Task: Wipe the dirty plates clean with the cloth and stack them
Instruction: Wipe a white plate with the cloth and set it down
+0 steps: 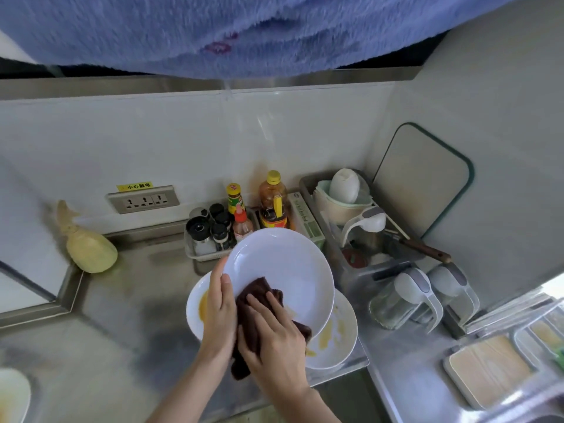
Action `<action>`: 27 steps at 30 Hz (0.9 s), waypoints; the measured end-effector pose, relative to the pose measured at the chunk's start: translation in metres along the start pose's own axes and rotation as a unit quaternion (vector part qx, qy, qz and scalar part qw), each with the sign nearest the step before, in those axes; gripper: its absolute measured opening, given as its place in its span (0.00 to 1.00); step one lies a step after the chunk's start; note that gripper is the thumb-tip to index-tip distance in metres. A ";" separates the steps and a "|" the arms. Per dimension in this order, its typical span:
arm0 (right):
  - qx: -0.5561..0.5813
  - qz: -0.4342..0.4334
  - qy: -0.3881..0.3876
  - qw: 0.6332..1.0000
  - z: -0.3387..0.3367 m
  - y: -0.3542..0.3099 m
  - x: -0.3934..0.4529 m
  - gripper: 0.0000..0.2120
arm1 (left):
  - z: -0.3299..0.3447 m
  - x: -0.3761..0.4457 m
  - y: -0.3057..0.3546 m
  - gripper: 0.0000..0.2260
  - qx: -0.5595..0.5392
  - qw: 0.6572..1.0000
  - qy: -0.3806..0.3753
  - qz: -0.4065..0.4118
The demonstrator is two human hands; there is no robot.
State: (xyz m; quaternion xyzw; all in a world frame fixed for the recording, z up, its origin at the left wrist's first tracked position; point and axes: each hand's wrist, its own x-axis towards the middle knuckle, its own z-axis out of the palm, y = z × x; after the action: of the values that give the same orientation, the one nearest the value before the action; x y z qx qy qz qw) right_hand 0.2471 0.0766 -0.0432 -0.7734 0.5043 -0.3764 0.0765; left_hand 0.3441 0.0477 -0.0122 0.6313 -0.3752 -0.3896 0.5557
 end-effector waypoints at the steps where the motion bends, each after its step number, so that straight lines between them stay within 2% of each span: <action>1: 0.001 -0.048 -0.002 0.999 0.002 0.008 -0.005 0.13 | -0.004 0.001 0.002 0.17 0.017 1.000 -0.005 0.010; 3: -0.005 -0.133 -0.011 0.991 0.003 0.025 -0.013 0.12 | -0.011 0.004 0.003 0.17 0.045 0.999 -0.009 0.021; 5: -0.013 -0.181 -0.022 0.983 -0.001 0.041 -0.015 0.13 | -0.016 0.008 0.002 0.17 0.058 0.998 -0.002 0.014; 11: -0.005 -0.234 -0.018 0.972 -0.027 0.078 0.002 0.14 | -0.025 0.010 0.012 0.15 0.067 0.998 -0.017 0.010; 14: -0.041 -0.236 -0.032 0.970 -0.034 0.098 0.014 0.14 | -0.035 0.014 0.015 0.14 0.064 0.997 -0.043 0.020; 16: -0.072 -0.173 -0.085 0.979 -0.033 0.103 0.022 0.18 | -0.040 0.012 0.010 0.15 0.072 0.996 -0.045 0.029; 18: -0.086 -0.068 -0.205 0.973 -0.033 0.091 0.030 0.32 | -0.041 0.004 0.005 0.15 0.069 0.997 -0.008 0.029; 20: -0.032 0.026 -0.306 0.951 -0.030 0.077 0.032 0.46 | -0.042 -0.006 0.000 0.14 0.061 0.997 0.044 0.030; 21: 0.018 0.063 -0.323 0.944 -0.029 0.071 0.030 0.47 | -0.043 -0.012 -0.003 0.14 0.061 0.995 0.072 0.031; 22: 0.084 0.103 -0.314 0.940 -0.028 0.064 0.027 0.45 | -0.044 -0.016 -0.006 0.14 0.057 0.993 0.099 0.030; 24: 0.203 0.181 -0.241 0.932 -0.023 0.049 0.016 0.31 | -0.047 -0.023 -0.012 0.15 0.037 0.988 0.146 0.023; 26: 0.241 0.209 -0.150 0.936 -0.010 0.028 -0.003 0.21 | -0.051 -0.025 -0.016 0.15 0.023 0.984 0.178 0.020; 27: 0.254 0.212 -0.122 0.936 -0.004 0.017 -0.012 0.22 | -0.054 -0.025 -0.018 0.16 0.024 0.981 0.189 0.020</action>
State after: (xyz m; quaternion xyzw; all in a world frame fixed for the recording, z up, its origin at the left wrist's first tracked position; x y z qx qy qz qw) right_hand 0.2300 0.0795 -0.0548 -0.6435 0.5309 -0.3695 0.4093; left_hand 0.3832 0.0944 -0.0243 0.6992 -0.2853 -0.2423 0.6091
